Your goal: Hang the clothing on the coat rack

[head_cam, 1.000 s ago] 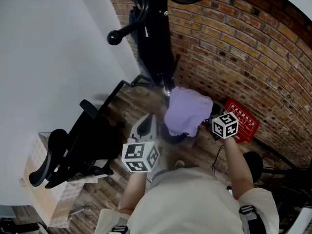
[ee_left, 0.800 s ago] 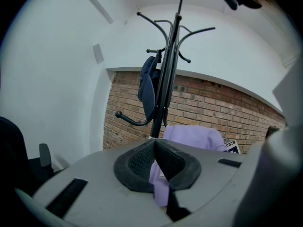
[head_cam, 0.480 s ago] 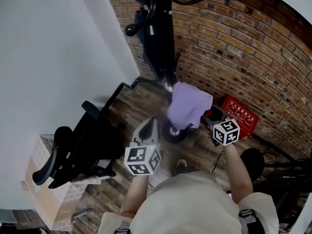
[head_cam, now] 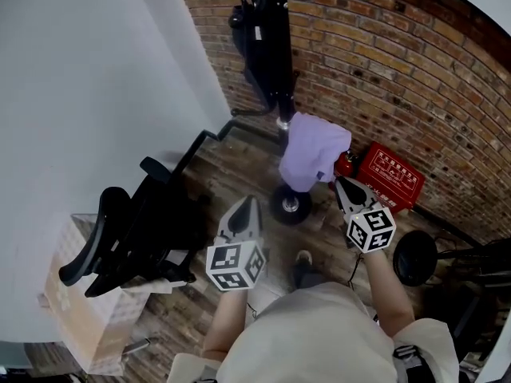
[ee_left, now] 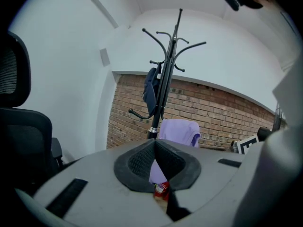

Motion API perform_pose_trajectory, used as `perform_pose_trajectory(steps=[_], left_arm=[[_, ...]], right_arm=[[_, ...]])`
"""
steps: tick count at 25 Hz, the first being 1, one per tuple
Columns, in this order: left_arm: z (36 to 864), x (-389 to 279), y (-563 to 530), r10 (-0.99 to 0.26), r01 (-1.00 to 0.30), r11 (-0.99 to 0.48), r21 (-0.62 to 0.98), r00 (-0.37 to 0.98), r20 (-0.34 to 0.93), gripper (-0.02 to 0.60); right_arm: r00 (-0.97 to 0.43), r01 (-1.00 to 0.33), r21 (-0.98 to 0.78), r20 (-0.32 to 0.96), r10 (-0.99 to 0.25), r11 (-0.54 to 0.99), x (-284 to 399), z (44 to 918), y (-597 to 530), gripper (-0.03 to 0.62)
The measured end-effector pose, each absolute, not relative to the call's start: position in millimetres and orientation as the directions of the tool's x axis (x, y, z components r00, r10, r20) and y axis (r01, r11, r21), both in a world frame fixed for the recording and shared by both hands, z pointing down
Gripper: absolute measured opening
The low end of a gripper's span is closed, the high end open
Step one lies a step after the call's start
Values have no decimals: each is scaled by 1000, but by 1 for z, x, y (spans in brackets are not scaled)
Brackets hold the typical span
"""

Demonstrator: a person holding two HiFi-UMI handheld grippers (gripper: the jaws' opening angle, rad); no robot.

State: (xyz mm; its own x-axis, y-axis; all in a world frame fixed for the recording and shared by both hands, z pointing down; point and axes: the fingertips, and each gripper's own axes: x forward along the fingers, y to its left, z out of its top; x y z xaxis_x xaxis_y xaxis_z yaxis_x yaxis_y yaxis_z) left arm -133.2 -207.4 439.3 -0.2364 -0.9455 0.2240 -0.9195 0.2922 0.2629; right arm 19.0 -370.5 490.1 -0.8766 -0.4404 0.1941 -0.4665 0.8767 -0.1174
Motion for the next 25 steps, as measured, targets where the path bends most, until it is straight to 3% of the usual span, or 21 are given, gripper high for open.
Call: perform_pose_trajectory(steps=[11,25], left_arm=[[453,-92,-132,-944,-916,298,270,-241,226,3],[446,-30,-66,-953,-919,280,277,-231,197,3]], right_arm=[[-933,-355,-110,104,-345,928,30,440,-248,2],[-963,-259,-6,81,-258,966,66,417,-149,-2]])
